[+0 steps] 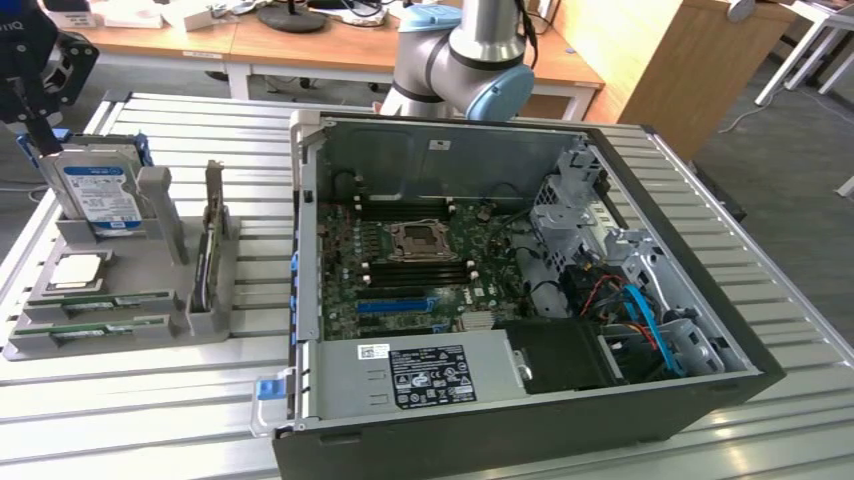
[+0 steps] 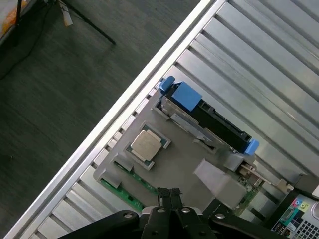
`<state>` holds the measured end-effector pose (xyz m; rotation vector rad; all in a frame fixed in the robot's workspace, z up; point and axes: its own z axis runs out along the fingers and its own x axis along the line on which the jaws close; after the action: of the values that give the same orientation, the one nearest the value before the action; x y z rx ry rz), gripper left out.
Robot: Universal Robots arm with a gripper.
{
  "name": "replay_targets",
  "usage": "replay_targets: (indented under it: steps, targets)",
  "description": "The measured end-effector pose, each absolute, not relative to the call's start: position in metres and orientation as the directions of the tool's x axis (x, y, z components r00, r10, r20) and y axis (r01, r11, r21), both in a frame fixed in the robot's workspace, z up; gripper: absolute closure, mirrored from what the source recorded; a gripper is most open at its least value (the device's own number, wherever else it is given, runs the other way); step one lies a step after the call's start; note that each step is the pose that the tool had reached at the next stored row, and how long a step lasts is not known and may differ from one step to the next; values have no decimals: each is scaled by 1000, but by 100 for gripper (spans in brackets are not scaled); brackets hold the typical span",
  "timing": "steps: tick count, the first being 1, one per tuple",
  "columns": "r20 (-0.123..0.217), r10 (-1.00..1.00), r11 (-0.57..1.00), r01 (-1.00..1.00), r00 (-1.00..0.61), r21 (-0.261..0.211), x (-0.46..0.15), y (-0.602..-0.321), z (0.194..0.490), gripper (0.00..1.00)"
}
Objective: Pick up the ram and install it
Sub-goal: 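Pick up the ram and move it above insertion slot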
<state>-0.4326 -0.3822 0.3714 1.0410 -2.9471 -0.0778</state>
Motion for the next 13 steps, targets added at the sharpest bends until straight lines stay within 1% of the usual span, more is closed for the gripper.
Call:
replay_targets:
  steps: [13]
  targets:
    - [2, -739, 673, -738, -674, 56, -433, -381, 369, 89]
